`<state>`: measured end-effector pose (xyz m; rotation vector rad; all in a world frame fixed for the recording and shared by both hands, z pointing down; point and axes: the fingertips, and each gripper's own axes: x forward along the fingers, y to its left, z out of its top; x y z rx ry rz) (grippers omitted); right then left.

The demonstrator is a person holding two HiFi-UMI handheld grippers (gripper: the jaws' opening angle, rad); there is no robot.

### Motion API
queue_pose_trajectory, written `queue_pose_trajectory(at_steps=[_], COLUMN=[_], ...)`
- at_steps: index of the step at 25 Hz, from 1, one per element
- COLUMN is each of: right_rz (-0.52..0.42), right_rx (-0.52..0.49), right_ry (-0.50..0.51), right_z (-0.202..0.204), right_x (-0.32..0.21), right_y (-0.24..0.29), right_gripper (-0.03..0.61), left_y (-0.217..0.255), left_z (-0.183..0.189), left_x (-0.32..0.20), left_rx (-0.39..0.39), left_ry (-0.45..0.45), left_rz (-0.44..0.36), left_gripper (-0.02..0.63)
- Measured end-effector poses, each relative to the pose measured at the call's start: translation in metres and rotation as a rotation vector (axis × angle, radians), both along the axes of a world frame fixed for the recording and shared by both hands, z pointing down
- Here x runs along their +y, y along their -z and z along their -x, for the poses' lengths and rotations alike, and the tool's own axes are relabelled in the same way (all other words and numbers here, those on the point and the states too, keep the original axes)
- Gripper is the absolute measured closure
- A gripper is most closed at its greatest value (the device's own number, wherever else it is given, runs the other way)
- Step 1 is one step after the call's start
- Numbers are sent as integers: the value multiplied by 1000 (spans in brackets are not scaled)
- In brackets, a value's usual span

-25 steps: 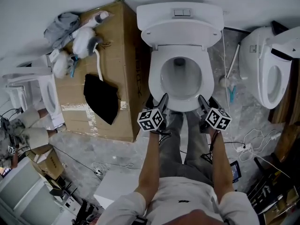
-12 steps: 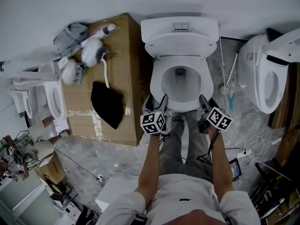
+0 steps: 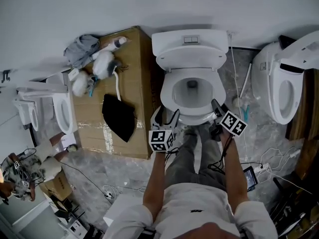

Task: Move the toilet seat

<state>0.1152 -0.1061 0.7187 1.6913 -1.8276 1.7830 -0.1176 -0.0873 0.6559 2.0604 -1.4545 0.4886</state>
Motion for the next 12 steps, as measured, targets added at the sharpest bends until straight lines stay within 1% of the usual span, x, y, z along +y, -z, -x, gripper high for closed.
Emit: queue_pose_trajectory(at_steps=[6, 9, 12], right_rz=[3, 2, 0], right_rx=[-23, -38, -53], right_ry=[-30, -47, -61], right_z=[-1, -1, 0], right_x=[-14, -21, -27], right_y=[10, 14, 19], right_gripper=[282, 282, 282], left_y=[20, 21, 20], left_z=[-15, -25, -31], left_x=[2, 1, -3], left_rx=[-65, -126, -189], left_ry=[-117, -183, -225], left_rz=[-33, -47, -55], left_gripper=[279, 279, 281])
